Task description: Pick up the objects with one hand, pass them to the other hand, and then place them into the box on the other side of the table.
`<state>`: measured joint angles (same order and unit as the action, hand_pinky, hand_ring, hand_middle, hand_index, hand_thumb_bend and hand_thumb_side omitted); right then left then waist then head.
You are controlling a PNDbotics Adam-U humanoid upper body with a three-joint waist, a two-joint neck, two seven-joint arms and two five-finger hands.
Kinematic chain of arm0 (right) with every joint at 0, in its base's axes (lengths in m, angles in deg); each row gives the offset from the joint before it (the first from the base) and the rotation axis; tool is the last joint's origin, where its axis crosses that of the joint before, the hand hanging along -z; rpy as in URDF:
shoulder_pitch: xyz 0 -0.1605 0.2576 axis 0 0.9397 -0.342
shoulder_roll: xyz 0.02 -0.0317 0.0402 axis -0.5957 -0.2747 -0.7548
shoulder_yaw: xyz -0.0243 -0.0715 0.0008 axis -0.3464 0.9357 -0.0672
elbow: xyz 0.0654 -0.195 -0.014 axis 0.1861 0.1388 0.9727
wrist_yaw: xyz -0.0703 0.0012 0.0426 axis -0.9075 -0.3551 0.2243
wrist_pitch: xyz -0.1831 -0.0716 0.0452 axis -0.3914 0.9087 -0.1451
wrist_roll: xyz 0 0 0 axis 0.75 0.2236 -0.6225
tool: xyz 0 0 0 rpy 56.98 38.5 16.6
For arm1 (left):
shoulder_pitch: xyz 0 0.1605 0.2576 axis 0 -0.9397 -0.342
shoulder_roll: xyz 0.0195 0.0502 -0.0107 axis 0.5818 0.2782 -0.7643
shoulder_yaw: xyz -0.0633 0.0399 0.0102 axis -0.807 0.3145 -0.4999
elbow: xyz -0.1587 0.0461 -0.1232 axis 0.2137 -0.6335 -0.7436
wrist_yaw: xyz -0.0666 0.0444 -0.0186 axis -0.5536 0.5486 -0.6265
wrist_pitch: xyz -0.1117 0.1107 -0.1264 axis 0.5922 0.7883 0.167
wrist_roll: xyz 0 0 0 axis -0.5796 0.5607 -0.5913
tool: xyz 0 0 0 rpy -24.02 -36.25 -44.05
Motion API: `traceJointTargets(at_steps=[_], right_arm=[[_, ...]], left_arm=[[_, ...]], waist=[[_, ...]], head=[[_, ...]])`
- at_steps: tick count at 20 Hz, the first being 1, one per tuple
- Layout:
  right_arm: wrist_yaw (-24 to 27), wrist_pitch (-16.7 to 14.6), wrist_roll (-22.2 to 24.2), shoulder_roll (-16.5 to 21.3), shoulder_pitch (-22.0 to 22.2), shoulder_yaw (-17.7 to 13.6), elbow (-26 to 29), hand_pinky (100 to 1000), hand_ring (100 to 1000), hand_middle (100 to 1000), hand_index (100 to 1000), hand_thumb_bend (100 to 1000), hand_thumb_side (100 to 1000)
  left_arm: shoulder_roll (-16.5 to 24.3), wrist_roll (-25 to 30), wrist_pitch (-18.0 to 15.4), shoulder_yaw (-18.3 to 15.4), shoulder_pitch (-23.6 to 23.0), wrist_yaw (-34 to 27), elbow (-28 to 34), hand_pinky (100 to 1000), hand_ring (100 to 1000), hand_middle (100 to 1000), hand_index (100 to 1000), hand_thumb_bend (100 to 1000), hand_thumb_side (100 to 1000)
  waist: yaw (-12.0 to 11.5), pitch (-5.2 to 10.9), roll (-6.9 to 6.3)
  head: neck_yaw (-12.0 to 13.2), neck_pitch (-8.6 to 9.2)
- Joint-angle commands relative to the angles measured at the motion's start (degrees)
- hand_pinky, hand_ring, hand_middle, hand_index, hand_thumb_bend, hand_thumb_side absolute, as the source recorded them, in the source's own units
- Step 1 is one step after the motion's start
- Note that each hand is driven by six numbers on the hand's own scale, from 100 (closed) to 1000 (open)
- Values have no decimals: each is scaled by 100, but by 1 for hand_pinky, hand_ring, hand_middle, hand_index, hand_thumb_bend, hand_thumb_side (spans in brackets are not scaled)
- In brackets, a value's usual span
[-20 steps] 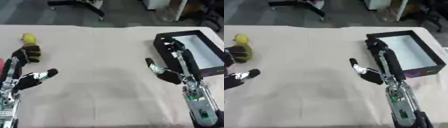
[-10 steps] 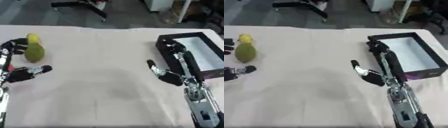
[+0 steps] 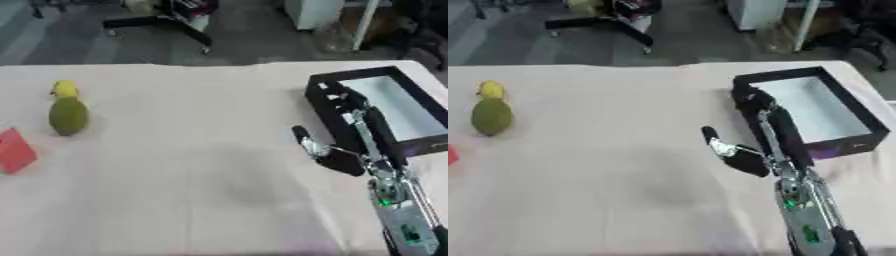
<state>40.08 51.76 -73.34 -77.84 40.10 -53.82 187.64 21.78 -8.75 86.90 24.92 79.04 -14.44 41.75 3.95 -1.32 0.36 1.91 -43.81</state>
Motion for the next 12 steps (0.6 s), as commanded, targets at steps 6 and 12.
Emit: traceJointTargets(at_steps=[6,12], right_arm=[[9,9,27,107,-59,17,48,619,690,770,951,402,502],[16,14,39,99,-66,30,51,619,690,769,951,399,503]], left_arm=[[134,660,-378,182,476,-206,-860,827,722,710,843,863,272],[-80,566,-399,277,492,-178,-1011,817,720,709,842,864,264]], waist=[[3,64,-4],[4,58,9]], head=[[-3,-31],[-28,-31]])
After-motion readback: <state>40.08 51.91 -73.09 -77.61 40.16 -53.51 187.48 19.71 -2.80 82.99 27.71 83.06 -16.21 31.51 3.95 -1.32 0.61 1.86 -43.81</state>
